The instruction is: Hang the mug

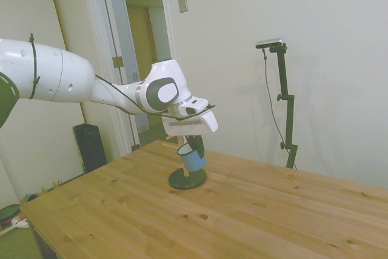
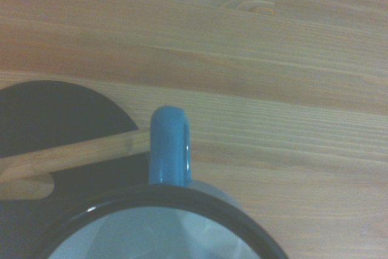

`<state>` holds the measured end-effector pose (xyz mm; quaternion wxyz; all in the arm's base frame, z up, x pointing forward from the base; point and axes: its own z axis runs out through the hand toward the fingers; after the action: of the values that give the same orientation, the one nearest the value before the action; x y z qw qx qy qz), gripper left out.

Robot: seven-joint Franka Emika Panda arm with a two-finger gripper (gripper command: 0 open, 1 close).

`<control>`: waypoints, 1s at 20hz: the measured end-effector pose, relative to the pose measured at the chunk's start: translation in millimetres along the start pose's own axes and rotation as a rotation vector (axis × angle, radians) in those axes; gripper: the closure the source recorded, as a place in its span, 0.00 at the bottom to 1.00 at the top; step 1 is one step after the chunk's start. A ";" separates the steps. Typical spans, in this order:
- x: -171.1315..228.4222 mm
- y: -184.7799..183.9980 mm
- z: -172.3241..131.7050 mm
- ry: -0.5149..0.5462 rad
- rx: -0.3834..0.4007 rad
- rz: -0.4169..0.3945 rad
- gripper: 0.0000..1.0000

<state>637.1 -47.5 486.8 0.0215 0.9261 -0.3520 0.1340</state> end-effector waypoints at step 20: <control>-30.0 -23.5 0.4 0.020 -0.053 -0.019 0.00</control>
<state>631.2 -10.5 479.8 0.0507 0.9270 -0.3466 0.1339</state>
